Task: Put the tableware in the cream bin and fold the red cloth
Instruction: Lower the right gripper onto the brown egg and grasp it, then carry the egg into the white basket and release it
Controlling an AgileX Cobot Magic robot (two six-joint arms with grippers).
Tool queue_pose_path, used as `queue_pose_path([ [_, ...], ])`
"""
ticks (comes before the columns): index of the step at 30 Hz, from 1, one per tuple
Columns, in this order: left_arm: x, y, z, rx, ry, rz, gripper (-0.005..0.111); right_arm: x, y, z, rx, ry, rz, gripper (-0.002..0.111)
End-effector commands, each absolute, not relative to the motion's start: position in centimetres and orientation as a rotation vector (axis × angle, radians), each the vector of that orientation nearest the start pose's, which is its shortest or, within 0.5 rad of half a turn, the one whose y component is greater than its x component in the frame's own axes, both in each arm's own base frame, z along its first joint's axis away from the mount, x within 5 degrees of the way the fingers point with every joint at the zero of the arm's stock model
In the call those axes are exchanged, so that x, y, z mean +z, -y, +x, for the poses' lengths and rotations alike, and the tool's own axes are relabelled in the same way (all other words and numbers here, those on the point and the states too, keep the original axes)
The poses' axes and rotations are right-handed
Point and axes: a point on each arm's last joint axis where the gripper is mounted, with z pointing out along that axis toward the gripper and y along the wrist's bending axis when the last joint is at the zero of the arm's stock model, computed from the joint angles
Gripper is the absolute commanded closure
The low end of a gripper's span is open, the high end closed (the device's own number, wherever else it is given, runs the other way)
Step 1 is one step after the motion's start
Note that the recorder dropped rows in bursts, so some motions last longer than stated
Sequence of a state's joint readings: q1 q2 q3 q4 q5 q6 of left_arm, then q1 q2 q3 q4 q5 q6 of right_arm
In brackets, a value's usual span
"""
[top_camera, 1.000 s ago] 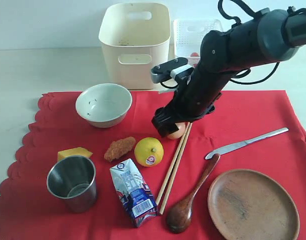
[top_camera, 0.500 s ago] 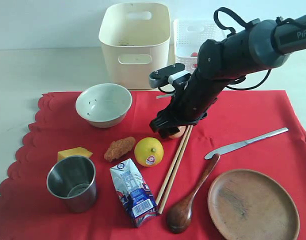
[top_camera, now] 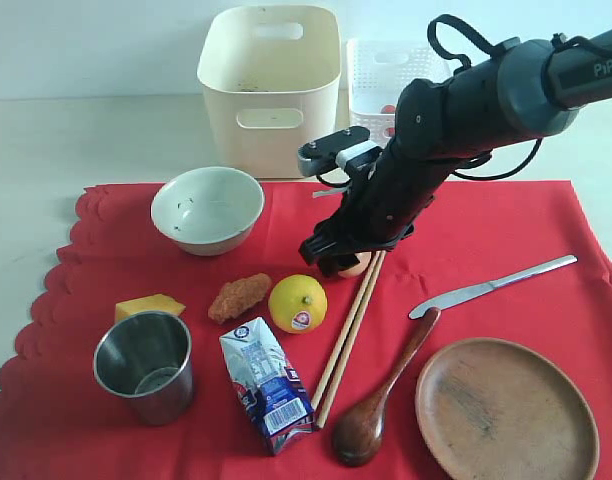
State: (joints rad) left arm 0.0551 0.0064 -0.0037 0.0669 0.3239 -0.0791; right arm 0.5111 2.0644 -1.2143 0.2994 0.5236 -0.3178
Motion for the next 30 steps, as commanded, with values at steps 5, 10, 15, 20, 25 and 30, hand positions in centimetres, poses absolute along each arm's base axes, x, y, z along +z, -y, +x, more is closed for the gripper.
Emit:
queue_pose_path([
  [5,18.4,-0.5,5.4,0.038,-1.802,-0.079,0.106,10.6,-20.4,33.3,0.315,-2.753,-0.824,0.081],
  [10,18.4,-0.5,5.4,0.038,-1.802,-0.079,0.106,10.6,-20.4,33.3,0.315,-2.753,-0.824,0.09],
  [15,18.4,-0.5,5.4,0.038,-1.802,-0.079,0.106,11.1,-20.4,33.3,0.325,-2.746,-0.816,0.108],
  [20,18.4,-0.5,5.4,0.038,-1.802,-0.079,0.106,12.5,-20.4,33.4,0.333,-2.71,-0.81,0.108],
  [25,18.4,-0.5,5.4,0.038,-1.802,-0.079,0.106,14.9,-20.4,33.3,0.347,-2.649,-0.796,0.108],
  [30,18.4,-0.5,5.4,0.038,-1.802,-0.079,0.106,17.4,-20.3,33.2,0.345,-2.567,-0.801,0.108],
])
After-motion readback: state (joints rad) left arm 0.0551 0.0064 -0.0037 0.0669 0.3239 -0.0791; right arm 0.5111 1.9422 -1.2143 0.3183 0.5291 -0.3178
